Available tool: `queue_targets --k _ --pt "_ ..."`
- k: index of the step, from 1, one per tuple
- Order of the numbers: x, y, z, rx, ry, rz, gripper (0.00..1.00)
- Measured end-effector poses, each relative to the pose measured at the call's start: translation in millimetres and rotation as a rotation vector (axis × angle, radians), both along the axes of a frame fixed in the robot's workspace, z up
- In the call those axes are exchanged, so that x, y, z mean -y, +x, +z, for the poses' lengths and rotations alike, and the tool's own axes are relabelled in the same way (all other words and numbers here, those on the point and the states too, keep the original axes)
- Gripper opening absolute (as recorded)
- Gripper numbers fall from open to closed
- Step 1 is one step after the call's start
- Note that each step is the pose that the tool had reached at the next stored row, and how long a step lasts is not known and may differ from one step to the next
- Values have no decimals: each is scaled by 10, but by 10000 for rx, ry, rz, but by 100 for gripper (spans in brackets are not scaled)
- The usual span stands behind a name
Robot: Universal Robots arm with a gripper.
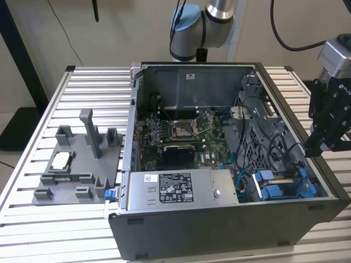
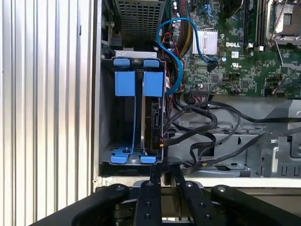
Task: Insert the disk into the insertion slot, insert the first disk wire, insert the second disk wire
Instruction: 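Insert the second disk wire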
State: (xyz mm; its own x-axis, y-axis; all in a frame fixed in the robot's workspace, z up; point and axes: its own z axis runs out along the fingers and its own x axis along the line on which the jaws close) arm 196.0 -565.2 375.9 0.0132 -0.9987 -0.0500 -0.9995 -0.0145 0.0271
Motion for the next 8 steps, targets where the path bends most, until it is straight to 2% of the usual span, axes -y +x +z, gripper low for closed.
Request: queue_targets --k 8 --pt "0 0 -8 0 2 0 24"
